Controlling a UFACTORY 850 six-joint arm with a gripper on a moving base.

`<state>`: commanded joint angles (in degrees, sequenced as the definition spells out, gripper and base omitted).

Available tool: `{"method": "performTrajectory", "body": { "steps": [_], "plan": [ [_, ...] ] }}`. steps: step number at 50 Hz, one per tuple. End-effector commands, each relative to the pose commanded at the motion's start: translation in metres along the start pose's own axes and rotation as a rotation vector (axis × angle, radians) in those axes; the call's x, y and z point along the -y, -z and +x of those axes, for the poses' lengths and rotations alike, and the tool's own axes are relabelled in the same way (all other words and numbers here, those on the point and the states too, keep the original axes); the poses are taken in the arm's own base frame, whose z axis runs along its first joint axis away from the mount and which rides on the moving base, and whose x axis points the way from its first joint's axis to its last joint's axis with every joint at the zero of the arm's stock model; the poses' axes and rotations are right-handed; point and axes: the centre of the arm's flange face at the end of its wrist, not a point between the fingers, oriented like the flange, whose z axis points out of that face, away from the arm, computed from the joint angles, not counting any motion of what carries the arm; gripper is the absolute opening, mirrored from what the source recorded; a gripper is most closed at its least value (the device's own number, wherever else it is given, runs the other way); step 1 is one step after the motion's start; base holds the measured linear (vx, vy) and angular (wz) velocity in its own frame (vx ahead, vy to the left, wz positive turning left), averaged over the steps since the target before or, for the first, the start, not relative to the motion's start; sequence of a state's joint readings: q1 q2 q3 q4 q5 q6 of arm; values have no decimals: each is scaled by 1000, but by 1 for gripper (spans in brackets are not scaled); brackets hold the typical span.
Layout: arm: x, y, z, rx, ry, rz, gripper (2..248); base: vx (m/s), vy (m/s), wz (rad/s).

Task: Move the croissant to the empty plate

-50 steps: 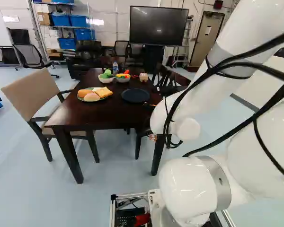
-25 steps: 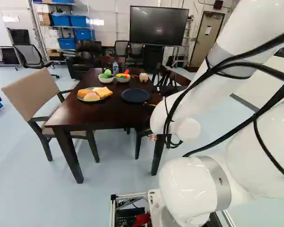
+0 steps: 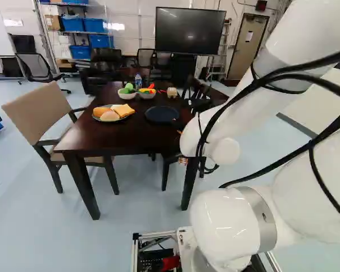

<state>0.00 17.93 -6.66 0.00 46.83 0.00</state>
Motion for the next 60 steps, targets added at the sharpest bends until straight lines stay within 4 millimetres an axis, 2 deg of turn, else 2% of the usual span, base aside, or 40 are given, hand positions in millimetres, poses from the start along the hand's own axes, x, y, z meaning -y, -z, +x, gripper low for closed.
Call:
{"method": "performTrajectory", "body": {
  "steps": [60],
  "plan": [
    [-6, -32, 42, 295, -8, -16, 247, 0, 0, 0]
  ]
}}
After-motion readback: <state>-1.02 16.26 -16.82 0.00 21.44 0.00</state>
